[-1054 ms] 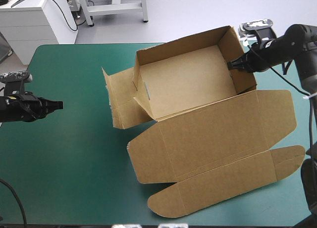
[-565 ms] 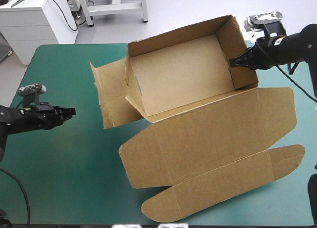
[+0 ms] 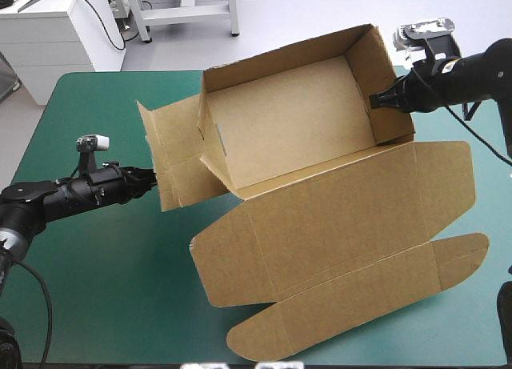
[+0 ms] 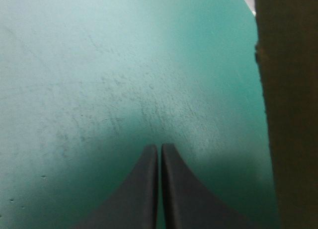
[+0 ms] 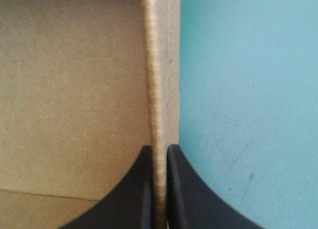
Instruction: Fold the box
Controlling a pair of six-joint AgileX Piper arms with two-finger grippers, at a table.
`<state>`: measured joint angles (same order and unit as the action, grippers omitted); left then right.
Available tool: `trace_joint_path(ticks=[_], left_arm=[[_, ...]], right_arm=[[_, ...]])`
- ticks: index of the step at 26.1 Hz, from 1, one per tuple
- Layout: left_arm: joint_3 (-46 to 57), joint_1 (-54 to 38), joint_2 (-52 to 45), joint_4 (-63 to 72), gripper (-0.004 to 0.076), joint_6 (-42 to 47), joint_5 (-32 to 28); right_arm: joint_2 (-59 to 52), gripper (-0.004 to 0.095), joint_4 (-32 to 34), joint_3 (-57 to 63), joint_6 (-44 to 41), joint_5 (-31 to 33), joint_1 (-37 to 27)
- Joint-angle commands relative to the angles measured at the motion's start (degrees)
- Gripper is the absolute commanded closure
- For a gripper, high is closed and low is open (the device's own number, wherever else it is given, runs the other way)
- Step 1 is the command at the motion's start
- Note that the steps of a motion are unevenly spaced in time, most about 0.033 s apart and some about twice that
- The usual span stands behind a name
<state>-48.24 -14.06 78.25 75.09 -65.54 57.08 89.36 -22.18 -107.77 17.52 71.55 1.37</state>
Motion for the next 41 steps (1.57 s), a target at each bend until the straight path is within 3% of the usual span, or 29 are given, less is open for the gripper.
trace_joint_path(ticks=[1,12,22,34,41], left_arm=[[-1.2,2.2,-1.5,5.9,0.0717,-1.3,1.6],[-1.3,3.2,-1.5,18.7,0.0717,-5.3,17.2],[-2.1,6.2,-1.7,20.4,0.0716,-6.3,17.2],[-14.8,13.0,-1.6,17.9,0.0713,-5.6,17.2],[-16.1,17.3,-1.6,15.7,0.0620,-5.6,15.1]], right_arm=[[-2.4,0.0929,-4.1,-1.5,0.3,-0.2,-0.4],[-2.0,0.0929,-2.6,-1.0,-0.1,-0.2,-0.4],[-0.5,0.0927,-2.6,-0.9,-0.6,-0.2,-0.2],[0.4,0.0927,-2.5,-0.9,-0.6,-0.3,-0.2],[0.4,0.0927,-2.7,-0.9,-0.6,-0.7,-0.2]])
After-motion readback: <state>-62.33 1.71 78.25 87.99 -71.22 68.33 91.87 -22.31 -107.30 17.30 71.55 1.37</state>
